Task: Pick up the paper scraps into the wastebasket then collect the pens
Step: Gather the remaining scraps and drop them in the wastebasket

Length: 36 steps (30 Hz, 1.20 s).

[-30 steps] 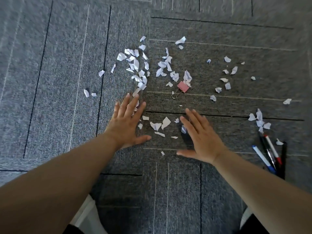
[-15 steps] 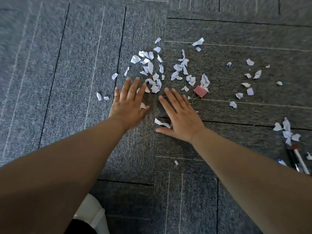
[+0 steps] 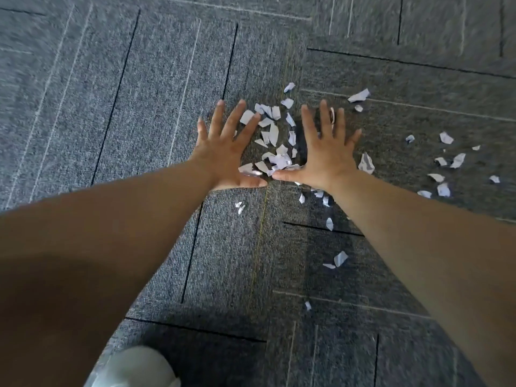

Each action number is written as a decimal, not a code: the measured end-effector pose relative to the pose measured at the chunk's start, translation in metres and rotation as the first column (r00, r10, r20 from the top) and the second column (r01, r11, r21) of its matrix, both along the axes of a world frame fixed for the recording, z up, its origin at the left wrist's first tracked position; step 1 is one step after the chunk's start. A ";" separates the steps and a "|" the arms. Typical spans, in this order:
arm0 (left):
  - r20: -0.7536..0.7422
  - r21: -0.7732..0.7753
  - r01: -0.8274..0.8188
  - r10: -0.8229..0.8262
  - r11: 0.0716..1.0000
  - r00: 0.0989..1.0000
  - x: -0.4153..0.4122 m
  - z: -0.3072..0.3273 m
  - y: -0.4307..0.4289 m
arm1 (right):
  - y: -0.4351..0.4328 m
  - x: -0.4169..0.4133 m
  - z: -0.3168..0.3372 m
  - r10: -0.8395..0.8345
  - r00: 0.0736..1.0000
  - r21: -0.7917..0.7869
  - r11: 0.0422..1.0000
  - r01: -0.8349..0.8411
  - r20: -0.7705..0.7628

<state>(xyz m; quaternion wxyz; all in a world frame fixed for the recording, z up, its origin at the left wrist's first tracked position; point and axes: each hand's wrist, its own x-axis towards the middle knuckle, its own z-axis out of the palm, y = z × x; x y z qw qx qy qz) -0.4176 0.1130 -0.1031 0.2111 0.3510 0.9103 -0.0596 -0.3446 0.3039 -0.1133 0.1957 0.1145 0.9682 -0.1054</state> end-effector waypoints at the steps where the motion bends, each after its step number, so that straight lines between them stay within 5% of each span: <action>1: 0.010 0.008 0.028 -0.029 1.000 1.000 -0.009 0.002 0.005 | 0.001 -0.001 -0.001 0.035 0.999 0.001 0.999 -0.035 -0.003; 8: 0.082 0.009 0.287 -0.287 0.958 0.955 -0.037 0.004 0.036 | 0.006 0.003 -0.002 0.325 0.935 -0.046 0.941 -0.334 -0.142; 14: 0.041 0.186 0.265 -0.277 0.946 0.960 0.021 -0.002 -0.006 | -0.013 0.033 -0.014 0.373 0.815 0.033 0.915 -0.402 -0.444; 18: -0.004 0.179 0.196 -0.199 0.964 0.980 0.060 -0.008 -0.021 | -0.024 0.054 -0.013 0.360 0.788 0.015 0.913 -0.408 -0.500; 23: 0.004 0.228 -0.012 0.012 0.974 1.000 0.087 0.002 -0.011 | -0.029 0.093 -0.001 0.259 0.859 -0.119 0.932 -0.343 -0.441; 29: 0.053 0.281 -0.060 0.047 0.958 0.997 0.140 0.035 -0.018 | -0.020 0.156 0.040 0.174 0.892 -0.162 0.951 -0.262 -0.418; 36: -0.047 0.351 0.009 0.008 0.936 0.999 0.182 0.172 0.017 | 0.024 0.236 0.177 -0.018 0.848 -0.124 0.991 -0.056 -0.530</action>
